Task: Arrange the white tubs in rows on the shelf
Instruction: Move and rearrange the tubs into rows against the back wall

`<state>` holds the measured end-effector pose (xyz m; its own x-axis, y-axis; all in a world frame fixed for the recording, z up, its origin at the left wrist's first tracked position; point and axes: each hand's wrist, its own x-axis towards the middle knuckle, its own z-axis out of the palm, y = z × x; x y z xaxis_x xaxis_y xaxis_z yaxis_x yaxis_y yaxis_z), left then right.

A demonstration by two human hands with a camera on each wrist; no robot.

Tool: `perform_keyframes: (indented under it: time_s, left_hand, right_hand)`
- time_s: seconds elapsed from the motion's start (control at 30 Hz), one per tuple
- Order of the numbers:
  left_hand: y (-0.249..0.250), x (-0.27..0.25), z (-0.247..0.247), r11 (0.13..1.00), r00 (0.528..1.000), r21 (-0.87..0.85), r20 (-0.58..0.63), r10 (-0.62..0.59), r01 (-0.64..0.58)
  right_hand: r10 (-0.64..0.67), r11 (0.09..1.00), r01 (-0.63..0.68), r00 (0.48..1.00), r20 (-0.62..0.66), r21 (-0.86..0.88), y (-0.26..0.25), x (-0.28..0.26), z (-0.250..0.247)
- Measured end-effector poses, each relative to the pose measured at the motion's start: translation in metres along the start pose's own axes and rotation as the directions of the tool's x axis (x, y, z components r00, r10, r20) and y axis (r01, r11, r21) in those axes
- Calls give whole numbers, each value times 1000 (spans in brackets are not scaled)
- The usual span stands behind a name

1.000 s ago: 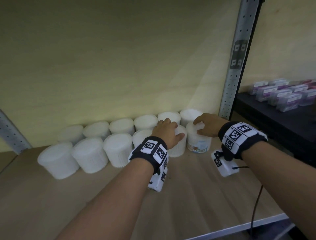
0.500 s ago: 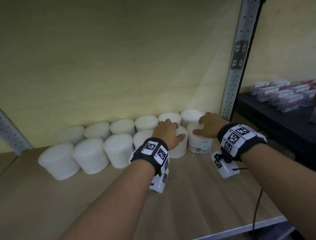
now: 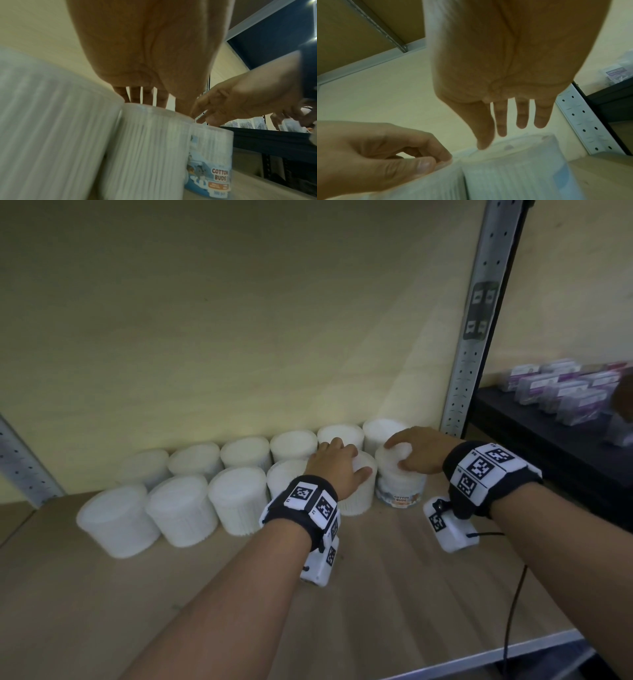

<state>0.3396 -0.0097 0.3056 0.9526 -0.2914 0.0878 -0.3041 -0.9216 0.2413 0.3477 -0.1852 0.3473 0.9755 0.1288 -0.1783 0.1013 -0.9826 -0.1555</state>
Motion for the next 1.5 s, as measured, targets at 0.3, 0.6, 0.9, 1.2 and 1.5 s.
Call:
perform_keyframes:
  time_s: [0.3,0.6,0.9,1.2,1.5]
  left_hand:
    - [0,0,0,1000,1000,1,9,-5,5]
    - [1,0,-1,1000,1000,11,16,-6,6]
    - [2,-1,-2,1000,1000,15,25,-9,9]
    - [5,0,-4,1000,999,12,44,-28,28]
    - [7,1,-11,1000,994,10,107,-23,22]
  right_hand:
    - [144,985,-148,989,-46,-89,-7,2,11]
    - [59,996,-60,998,-21,-71,-7,-4,2]
    - [-16,998,16,1000,-9,-57,-1,-5,0]
    - [-53,997,52,999,-12,-60,2,-7,-1]
    - [-58,997,57,998,-16,-57,1,-7,-2]
